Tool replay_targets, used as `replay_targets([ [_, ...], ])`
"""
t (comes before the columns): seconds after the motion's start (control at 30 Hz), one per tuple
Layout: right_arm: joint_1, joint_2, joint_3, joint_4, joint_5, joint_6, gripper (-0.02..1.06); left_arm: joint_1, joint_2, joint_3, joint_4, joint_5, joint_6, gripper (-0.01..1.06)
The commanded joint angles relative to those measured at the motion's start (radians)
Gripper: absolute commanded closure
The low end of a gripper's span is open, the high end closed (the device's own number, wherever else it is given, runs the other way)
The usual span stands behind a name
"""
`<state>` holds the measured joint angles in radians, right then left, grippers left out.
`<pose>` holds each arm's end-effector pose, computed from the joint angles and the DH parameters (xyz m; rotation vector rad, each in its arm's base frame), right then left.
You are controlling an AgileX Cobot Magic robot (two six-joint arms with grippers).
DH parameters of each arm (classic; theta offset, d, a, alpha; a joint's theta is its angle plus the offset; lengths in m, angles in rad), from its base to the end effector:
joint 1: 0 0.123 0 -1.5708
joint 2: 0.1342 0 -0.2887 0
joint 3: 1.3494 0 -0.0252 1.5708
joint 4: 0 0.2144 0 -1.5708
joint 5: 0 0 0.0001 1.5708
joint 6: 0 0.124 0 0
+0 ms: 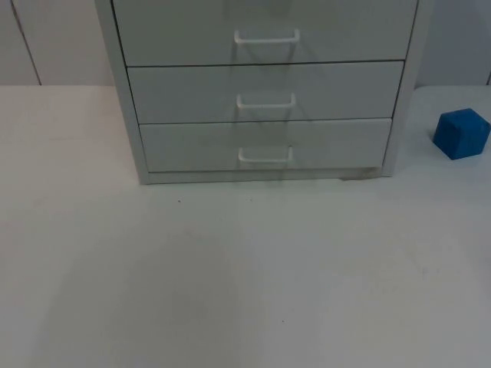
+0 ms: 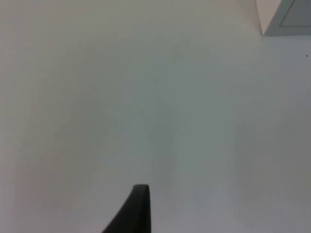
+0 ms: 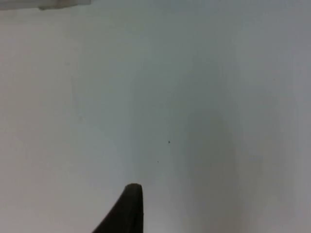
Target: Open the drawer with the left hand, place the block into the drawer with the right hand, then close the drawer with the left hand.
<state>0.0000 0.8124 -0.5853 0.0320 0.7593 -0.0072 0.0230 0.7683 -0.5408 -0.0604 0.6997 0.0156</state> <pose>0.1242 0.0027 0.2552 0.0103 2.4697 0.0341 0.1197 -0.0021 0.2523 -0.0467 2.4092 -0.0504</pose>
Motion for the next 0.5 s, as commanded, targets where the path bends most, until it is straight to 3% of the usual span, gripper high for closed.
replay_targets([
  [0.0, -0.001, 0.013, -0.011, -0.003, -0.015, -0.011, 0.01, 0.001, 0.029, -0.005, -0.029, -0.019, 0.021, 0.00],
  [0.23, -0.001, 0.015, -0.011, -0.003, -0.018, -0.023, 0.01, 0.001, 0.122, -0.076, -0.127, 0.022, 0.162, 0.02],
  [0.37, -0.001, 0.022, -0.011, -0.003, -0.018, -0.023, 0.01, -0.027, 0.195, -0.154, -0.247, 0.027, 0.360, 0.18],
  [0.47, -0.001, 0.022, -0.011, -0.003, -0.020, -0.023, 0.01, -0.072, 0.236, -0.180, -0.293, 0.027, 0.468, 0.20],
])
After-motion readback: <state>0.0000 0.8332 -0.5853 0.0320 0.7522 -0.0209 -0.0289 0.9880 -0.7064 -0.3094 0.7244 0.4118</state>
